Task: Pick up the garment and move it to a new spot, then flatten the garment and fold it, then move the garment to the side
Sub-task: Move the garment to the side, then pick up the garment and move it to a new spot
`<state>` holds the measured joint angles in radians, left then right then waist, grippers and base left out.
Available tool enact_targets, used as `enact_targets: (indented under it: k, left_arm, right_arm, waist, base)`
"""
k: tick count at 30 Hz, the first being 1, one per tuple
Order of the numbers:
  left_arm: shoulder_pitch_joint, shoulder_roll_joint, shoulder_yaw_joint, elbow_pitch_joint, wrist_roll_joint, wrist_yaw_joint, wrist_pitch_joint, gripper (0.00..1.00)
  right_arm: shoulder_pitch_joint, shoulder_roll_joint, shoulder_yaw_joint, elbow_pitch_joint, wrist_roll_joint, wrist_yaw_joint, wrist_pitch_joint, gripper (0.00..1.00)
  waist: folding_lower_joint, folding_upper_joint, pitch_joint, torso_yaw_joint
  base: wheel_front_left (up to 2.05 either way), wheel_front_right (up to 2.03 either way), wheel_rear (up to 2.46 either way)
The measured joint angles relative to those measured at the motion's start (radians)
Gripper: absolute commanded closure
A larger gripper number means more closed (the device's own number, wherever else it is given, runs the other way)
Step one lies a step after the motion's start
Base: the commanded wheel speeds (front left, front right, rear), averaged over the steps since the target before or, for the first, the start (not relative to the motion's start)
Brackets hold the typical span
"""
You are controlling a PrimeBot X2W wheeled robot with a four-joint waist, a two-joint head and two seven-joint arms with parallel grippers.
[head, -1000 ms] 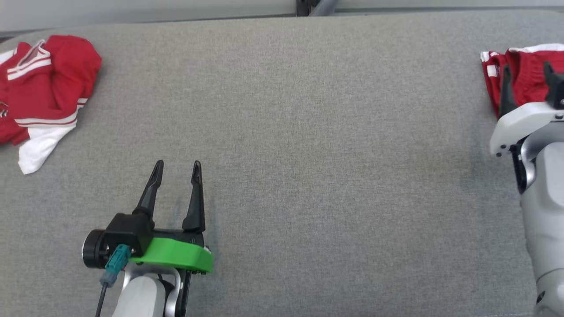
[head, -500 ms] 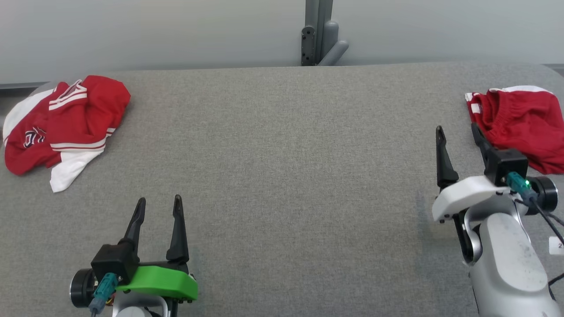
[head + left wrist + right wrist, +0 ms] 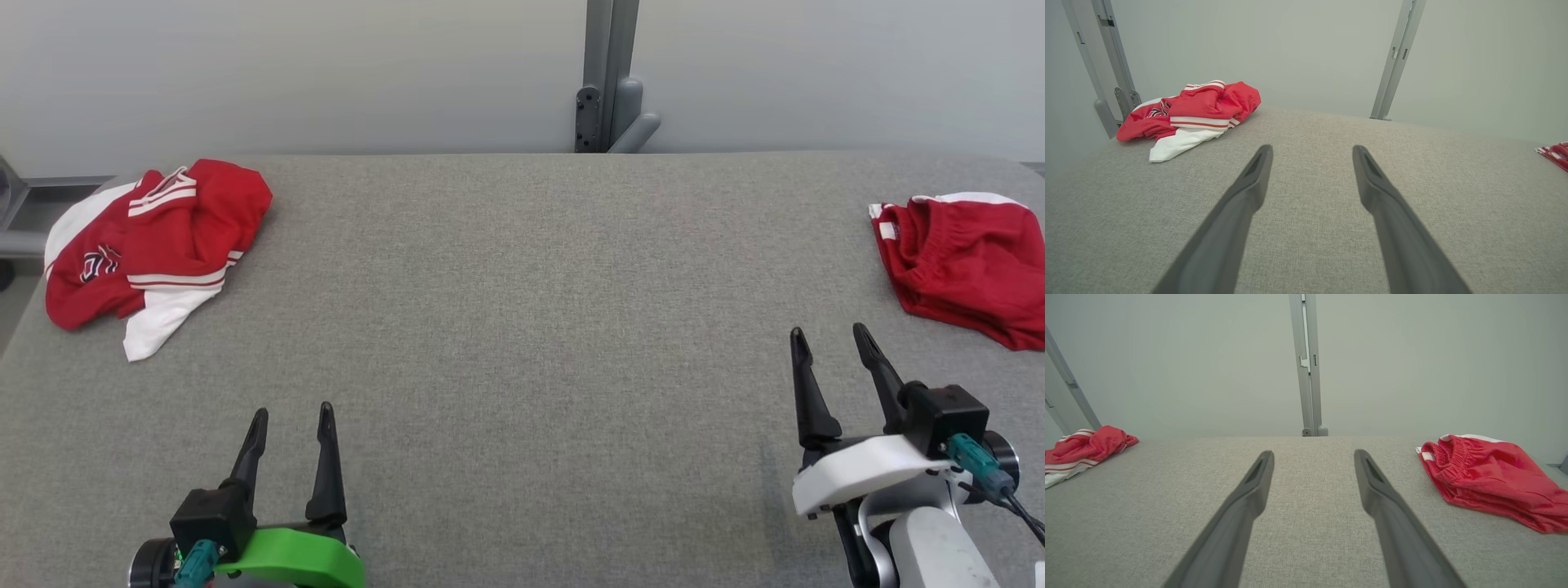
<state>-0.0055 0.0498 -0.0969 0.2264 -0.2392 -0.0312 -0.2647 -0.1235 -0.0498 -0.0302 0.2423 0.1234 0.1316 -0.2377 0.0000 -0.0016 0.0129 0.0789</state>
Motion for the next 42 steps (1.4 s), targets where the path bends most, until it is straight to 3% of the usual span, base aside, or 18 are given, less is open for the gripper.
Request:
enact_targets:
  k: [13,42]
  left_arm:
    - [0.008,0.0,-0.012,0.016,0.002,-0.003,0.0,0.0]
    - [0.005,0.0,-0.01,0.018,0.004,-0.004,0.0,0.0]
  right_arm:
    - [0.085,0.0,0.019,-0.068,0.061,0.0,0.018,0.0]
    - [0.099,0.0,0.038,-0.072,0.072,0.0,0.034,0.0]
  waist:
    - [0.0,0.0,-0.023,0.007]
    - [0.0,0.0,-0.02,0.004]
  base:
    - [0.0,0.0,0.0]
    - [0.0,0.0,0.0]
